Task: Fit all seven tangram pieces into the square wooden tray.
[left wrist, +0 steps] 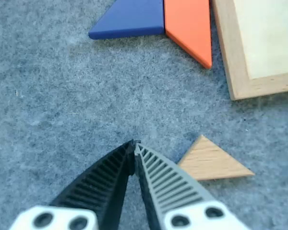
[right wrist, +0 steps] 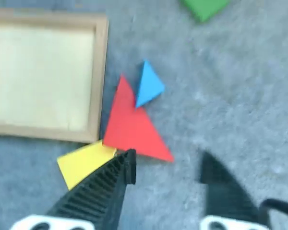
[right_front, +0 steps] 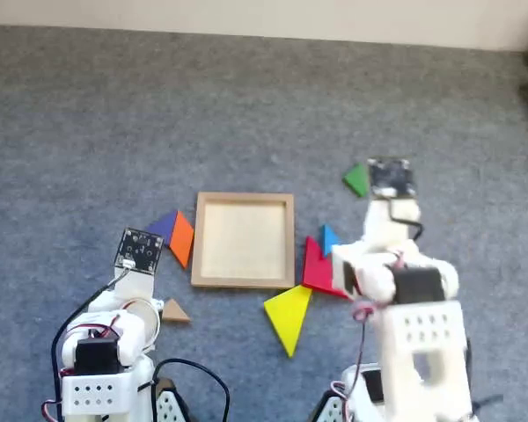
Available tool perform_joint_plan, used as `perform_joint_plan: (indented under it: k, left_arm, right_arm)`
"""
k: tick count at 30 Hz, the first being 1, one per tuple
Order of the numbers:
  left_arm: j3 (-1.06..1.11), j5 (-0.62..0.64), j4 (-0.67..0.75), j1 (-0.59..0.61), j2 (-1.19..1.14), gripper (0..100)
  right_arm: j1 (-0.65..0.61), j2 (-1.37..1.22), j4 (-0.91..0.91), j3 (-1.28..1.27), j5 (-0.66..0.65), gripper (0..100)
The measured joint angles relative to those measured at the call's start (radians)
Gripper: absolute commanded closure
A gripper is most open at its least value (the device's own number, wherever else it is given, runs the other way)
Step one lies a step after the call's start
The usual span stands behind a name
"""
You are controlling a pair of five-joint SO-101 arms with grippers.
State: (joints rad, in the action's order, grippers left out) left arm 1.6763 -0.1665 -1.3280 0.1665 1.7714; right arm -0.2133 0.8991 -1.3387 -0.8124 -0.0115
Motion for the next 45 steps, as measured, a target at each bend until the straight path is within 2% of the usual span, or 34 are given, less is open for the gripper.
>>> perform_joint_plan:
  k: [11, 15, 21, 41, 45]
  left_arm:
    - [0.0, 0.0, 0.0, 0.0, 0.0, 99]
    - [0.0, 0.0, 0.0, 0.0, 0.0, 99]
    - [0.0, 0.0, 0.0, 0.0, 0.0, 99]
    - [0.0, 0.0, 0.0, 0.0, 0.0, 99]
    - [0.0, 0.0, 0.0, 0.0, 0.0, 99]
  right_arm:
    - [-0.215, -0.31, 0.003, 0.035, -0.002, 65.6]
    - [-0.226, -0.416, 0.058, 0.035, -0.011, 65.6]
    - [-0.238, -0.595, 0.112, 0.074, -0.107, 65.6]
    - [-0.278, -0.845, 0.226, 0.158, -0.118, 65.6]
    - [-0.279, -0.876, 0.226, 0.175, -0.118, 72.4]
